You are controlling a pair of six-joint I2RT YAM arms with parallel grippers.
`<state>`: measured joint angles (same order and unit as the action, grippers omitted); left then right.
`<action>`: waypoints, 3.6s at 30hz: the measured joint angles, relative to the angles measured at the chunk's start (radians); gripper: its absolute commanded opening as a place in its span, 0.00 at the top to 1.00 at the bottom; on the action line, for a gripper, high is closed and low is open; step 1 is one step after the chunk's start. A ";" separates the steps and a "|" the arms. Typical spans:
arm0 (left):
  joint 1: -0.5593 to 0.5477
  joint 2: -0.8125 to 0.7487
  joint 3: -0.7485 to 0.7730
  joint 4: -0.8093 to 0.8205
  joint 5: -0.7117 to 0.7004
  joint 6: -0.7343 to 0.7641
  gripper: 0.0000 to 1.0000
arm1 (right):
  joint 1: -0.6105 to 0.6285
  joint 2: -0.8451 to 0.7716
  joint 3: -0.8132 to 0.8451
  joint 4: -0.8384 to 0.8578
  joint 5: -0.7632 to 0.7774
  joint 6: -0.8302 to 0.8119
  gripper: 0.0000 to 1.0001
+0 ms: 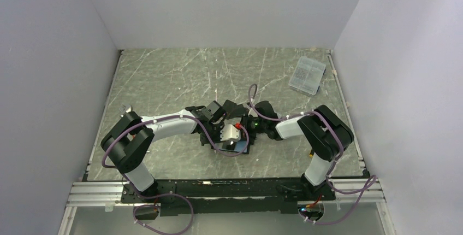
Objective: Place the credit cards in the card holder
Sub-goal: Insert the credit card into the card holder.
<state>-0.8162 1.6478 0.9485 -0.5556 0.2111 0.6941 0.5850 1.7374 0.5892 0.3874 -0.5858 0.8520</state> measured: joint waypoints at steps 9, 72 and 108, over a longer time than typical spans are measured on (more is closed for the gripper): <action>-0.003 -0.008 -0.003 -0.007 0.008 -0.002 1.00 | 0.046 -0.088 0.013 -0.111 0.117 0.003 0.48; -0.102 0.058 0.059 0.136 -0.087 -0.103 1.00 | -0.003 -0.145 -0.054 -0.041 0.113 0.037 0.39; -0.023 -0.002 0.051 -0.003 -0.040 -0.138 0.82 | 0.006 -0.273 0.006 -0.419 0.301 -0.037 0.88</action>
<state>-0.8394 1.6459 1.0000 -0.5587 0.1711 0.5556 0.5911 1.4647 0.5957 -0.0315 -0.2848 0.8150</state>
